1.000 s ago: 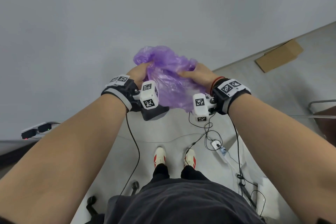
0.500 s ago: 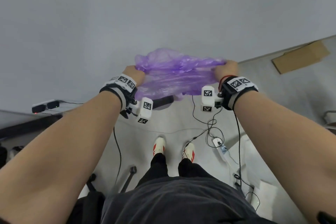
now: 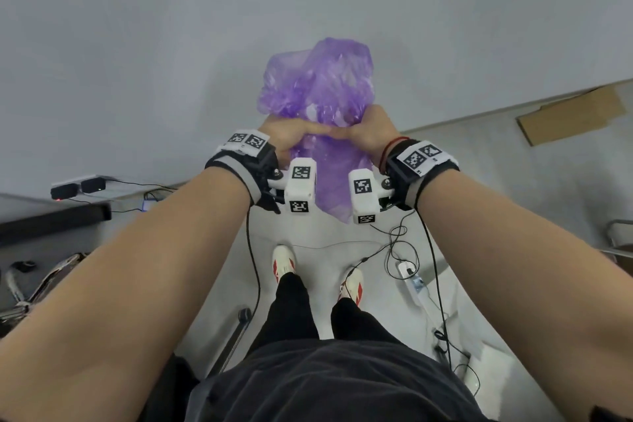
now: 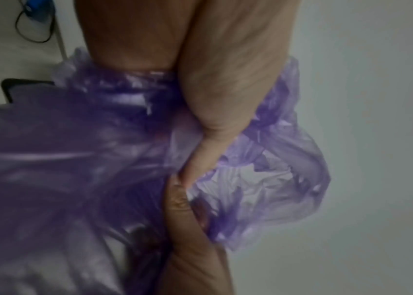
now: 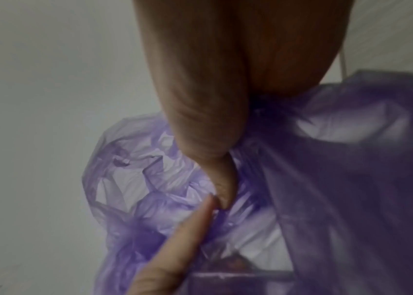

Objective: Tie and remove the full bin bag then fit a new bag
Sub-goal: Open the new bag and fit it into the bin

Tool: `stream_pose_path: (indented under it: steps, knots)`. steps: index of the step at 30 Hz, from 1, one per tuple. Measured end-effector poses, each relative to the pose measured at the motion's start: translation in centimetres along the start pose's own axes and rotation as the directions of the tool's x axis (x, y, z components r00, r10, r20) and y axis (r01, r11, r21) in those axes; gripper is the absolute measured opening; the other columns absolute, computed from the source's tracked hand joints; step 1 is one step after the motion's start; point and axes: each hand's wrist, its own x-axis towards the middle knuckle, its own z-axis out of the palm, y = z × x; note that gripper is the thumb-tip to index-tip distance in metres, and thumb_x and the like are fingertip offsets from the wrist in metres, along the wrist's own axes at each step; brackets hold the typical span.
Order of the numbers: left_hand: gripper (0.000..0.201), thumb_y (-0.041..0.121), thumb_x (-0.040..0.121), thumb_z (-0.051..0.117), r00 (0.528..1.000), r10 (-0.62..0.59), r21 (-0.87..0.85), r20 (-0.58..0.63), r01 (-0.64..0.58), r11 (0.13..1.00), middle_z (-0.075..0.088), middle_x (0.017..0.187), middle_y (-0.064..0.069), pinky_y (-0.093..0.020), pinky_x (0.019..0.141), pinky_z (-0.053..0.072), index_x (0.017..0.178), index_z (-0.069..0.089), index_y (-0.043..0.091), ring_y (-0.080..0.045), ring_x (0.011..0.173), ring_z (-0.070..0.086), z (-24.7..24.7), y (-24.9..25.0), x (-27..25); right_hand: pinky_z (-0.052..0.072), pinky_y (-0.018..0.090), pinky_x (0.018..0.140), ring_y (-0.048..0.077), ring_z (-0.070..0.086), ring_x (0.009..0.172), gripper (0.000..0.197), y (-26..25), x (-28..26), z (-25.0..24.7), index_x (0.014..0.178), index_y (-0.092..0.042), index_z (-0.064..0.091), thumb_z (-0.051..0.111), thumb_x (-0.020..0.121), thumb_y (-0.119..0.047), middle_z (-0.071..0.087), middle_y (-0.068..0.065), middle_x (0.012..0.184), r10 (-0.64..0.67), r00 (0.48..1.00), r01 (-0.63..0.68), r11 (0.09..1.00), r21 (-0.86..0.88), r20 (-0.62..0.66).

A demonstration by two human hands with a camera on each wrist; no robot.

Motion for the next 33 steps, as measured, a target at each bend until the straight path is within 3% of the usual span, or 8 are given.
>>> stream_pose_path:
  steps: [7,15,18,20,24,26,28,33]
  knots:
    - [0.004,0.012,0.084,0.059,0.946,0.116,0.431,-0.302,0.027,0.902,0.066,0.077,-0.007,-0.028,0.060,0.047,0.085,0.063,0.011,-0.023,0.066,0.062,-7.8,-2.9,5.1,0.053,0.037,0.077,0.035,0.066,0.086,0.010,1.5,3.4,1.5,0.083,-0.005,0.067,0.058,0.084,-0.010,0.065,0.016,0.082,0.091,0.891,-0.230,0.935,-0.268,-0.445]
    - [0.035,0.020,0.097,0.053,0.951,-0.122,0.391,-0.283,0.230,0.891,0.057,0.137,-0.019,-0.031,0.083,0.048,0.127,0.060,0.003,-0.031,0.108,0.062,-15.2,-8.6,12.9,0.051,0.013,0.061,0.022,0.063,0.084,0.025,5.3,6.8,4.2,0.111,-0.001,0.062,0.040,0.098,-0.004,0.063,0.010,0.101,0.408,0.826,-0.399,0.911,0.109,-0.388]
    - [0.013,0.016,0.095,0.056,0.951,-0.230,0.184,-0.205,0.268,0.946,0.074,0.086,-0.007,-0.015,0.047,0.050,0.082,0.057,0.018,-0.015,0.064,0.056,-14.9,-9.8,14.8,0.036,0.011,0.034,0.015,0.055,0.059,0.022,6.0,7.0,6.0,0.084,-0.011,0.055,0.038,0.097,-0.005,0.058,0.000,0.070,0.516,0.813,-0.427,0.843,0.328,-0.270]
    - [0.019,0.010,0.092,0.055,0.960,-0.268,0.100,-0.079,0.275,0.956,0.064,0.046,0.006,-0.015,0.038,0.044,0.074,0.055,0.016,-0.012,0.051,0.056,-13.5,-9.7,15.1,0.044,0.017,0.043,0.017,0.053,0.056,0.011,7.4,7.7,7.6,0.092,-0.009,0.060,0.050,0.090,-0.014,0.056,0.003,0.073,0.568,0.796,-0.437,0.778,0.451,-0.210]
    - [0.037,0.005,0.091,0.051,0.973,-0.223,0.070,0.062,0.219,0.973,0.059,0.042,0.006,-0.013,0.039,0.041,0.057,0.063,0.011,-0.008,0.039,0.052,-10.8,-9.9,16.4,0.051,0.022,0.046,0.012,0.061,0.045,0.015,9.6,9.4,9.4,0.093,-0.010,0.065,0.057,0.090,-0.021,0.063,-0.005,0.054,0.536,0.844,-0.460,0.746,0.481,-0.025]
    - [0.012,0.018,0.081,0.074,0.972,-0.229,0.070,0.054,0.225,0.972,0.072,0.066,-0.002,-0.021,0.057,0.055,0.078,0.071,0.007,-0.012,0.058,0.066,-9.6,-11.0,17.9,0.056,0.024,0.056,0.013,0.071,0.060,0.015,10.7,10.2,9.4,0.094,-0.010,0.068,0.070,0.087,-0.024,0.074,-0.002,0.068,0.444,0.892,-0.441,0.813,0.381,0.085]
    - [0.037,0.024,0.064,0.086,0.977,-0.201,0.210,-0.072,0.212,0.954,0.074,0.087,-0.010,-0.036,0.073,0.060,0.091,0.069,0.005,-0.022,0.074,0.070,-8.5,-12.5,19.6,0.052,0.016,0.055,0.006,0.070,0.062,0.024,11.9,11.0,9.5,0.089,-0.011,0.067,0.083,0.076,-0.025,0.074,-0.007,0.067,0.376,0.922,-0.384,0.919,0.091,0.097]
    - [0.015,0.023,0.092,0.064,0.944,0.009,0.592,-0.329,0.199,0.781,0.062,0.080,-0.006,-0.021,0.060,0.050,0.085,0.062,0.010,-0.023,0.070,0.061,-8.3,-16.4,23.6,0.048,0.028,0.069,0.028,0.064,0.086,0.027,18.7,16.2,9.0,0.100,-0.001,0.065,0.069,0.083,-0.021,0.065,0.013,0.091,0.338,0.892,-0.441,0.797,-0.412,-0.300]
